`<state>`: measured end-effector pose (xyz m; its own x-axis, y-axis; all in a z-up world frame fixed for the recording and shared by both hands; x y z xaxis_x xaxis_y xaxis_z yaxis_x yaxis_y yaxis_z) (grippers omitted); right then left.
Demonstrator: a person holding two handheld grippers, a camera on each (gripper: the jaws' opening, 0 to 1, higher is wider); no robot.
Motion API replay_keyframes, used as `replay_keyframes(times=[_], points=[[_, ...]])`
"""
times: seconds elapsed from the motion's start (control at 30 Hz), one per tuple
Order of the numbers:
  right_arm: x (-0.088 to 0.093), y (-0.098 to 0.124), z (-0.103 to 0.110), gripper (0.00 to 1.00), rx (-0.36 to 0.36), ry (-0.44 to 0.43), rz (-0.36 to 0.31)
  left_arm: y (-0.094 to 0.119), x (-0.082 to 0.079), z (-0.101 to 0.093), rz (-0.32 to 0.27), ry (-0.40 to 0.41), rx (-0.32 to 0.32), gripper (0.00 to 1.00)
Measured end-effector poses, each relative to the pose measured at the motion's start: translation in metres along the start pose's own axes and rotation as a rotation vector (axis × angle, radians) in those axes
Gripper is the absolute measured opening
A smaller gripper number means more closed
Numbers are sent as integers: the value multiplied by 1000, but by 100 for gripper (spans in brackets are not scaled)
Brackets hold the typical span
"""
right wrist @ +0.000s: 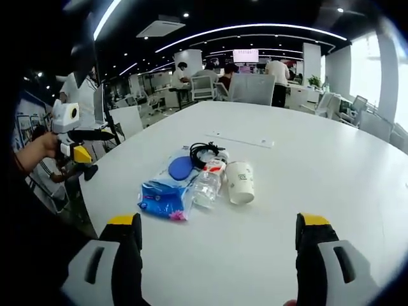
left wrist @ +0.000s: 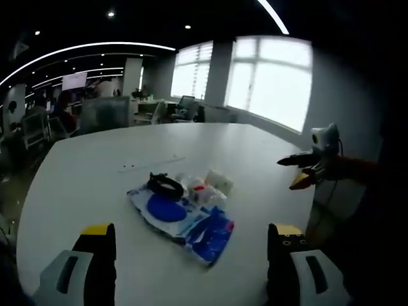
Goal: Arrange the tabletop items into an orderly group along one side of the table until the central work area is clear of visible clutter.
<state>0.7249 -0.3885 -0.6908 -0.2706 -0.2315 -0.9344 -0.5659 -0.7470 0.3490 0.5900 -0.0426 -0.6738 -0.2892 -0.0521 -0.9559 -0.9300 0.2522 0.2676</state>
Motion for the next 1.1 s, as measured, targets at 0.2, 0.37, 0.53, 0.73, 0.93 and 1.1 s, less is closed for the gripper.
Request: replay_keyframes(times=[0.2, 0.37, 0.53, 0.73, 0.93, 1.1], points=[[-3, -4, 1, 97, -6, 5, 5, -3, -3, 3, 2, -4, 5, 98], [-6, -6, 1, 97, -14, 14, 10, -6, -8, 5, -3, -9, 3, 98], [-9, -6, 0, 97, -23, 25, 16, -8, -10, 7, 5, -16, 2, 98], [-12, -8, -3, 97, -24, 18, 14, -10, -10, 12, 24, -16, 7, 98], [-14, -12, -4, 98, -27, 13, 13, -12, -9, 12, 28, -13, 8, 98], [-17, -16, -8, 98, -22, 9, 1, -14, -10, 13, 17, -9, 3, 98]])
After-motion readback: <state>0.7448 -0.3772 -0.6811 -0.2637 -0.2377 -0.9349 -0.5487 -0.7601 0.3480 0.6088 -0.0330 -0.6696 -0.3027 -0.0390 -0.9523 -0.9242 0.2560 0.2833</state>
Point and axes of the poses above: the point that each gripper's makers call its tool centre point, and the gripper's own axes: y roughly backward along the fingers, z roughly to its left, x roughly out of its underside, the point moved 8 cm from there along y, roughly backward along the fingers, and after that the axes turned 14 degrees about -z, right-handed, at the moved point
